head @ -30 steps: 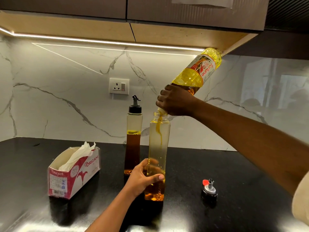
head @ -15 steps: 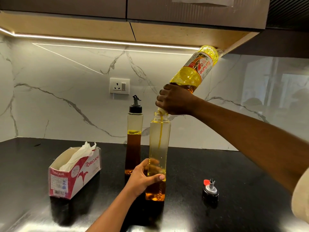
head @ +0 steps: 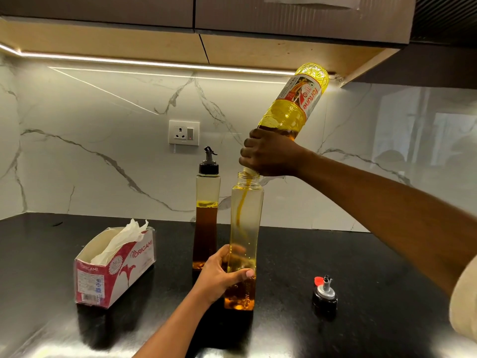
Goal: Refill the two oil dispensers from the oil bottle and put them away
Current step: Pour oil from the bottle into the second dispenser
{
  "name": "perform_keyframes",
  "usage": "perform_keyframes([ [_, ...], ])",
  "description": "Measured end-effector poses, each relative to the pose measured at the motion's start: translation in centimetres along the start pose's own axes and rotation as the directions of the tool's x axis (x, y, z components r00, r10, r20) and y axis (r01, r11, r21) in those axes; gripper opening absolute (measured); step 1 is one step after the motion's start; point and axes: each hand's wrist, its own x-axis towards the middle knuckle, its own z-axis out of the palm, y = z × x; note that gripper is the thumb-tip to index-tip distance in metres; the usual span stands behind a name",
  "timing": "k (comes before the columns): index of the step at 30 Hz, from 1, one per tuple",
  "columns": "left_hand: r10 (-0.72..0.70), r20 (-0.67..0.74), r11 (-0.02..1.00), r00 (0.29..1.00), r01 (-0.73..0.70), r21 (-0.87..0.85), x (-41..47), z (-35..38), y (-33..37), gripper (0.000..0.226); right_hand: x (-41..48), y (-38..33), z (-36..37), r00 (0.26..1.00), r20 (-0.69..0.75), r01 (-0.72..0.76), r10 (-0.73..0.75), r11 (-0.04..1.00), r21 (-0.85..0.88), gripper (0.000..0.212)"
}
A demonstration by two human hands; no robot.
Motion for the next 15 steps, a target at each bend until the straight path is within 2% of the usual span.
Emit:
perform_keyframes([
  [15,-0.024,0.014,0.999,1.000,0.024,-0.025,0.00,-0.09,0.00,0.092,-0.11,0.03,-0.23,1.000,-0.016,0.005,-0.005,1.000,0.017,0.012],
])
